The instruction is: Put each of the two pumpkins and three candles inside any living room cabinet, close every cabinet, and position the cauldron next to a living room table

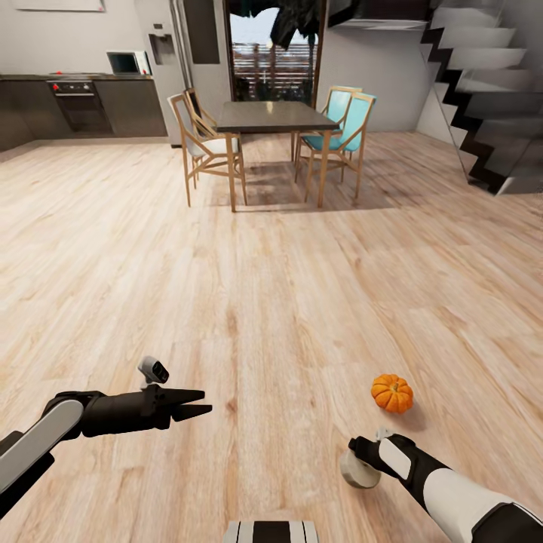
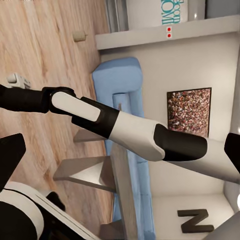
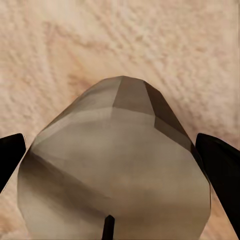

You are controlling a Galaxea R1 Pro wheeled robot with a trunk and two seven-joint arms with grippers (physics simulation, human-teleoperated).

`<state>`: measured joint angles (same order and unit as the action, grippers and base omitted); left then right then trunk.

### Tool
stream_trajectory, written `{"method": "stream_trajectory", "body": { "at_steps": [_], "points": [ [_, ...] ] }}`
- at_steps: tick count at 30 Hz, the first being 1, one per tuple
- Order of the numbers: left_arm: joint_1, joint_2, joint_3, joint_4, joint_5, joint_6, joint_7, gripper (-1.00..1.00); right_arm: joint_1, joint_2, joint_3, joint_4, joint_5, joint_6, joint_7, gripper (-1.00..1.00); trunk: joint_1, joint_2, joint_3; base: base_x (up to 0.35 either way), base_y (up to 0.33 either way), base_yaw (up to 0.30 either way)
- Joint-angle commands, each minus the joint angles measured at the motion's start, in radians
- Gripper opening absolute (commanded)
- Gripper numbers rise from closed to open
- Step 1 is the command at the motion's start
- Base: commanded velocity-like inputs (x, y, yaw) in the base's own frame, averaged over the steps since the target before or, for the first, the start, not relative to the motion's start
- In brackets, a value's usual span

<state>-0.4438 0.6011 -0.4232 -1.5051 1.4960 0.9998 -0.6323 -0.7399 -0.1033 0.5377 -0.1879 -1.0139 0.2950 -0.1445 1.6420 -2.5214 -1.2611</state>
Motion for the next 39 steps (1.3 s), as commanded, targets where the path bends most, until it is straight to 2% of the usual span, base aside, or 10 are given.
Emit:
{"method": "stream_trajectory", "body": {
  "at_steps": [1,28,39],
  "points": [
    [-0.001,0.001,-0.002,0.001,0.000,0.003,-0.004,1.00,0.000,-0.001,0.008,-0.004,-0.010,0.004,-0.007,-1.00,-0.001,0.000,0.003,-0.019,0.000,0.000],
    [-0.001,0.000,-0.002,0.007,-0.002,0.002,-0.003,1.00,0.000,-0.001,0.010,-0.020,-0.006,-0.001,0.000,-1.00,-0.013,0.006,0.108,-0.001,0.000,0.002],
    [-0.001,0.000,-0.003,0.010,-0.001,0.001,-0.003,1.00,0.000,0.000,0.010,-0.020,-0.006,0.001,0.000,-1.00,-0.013,0.006,0.111,0.000,0.000,0.238]
  ]
}}
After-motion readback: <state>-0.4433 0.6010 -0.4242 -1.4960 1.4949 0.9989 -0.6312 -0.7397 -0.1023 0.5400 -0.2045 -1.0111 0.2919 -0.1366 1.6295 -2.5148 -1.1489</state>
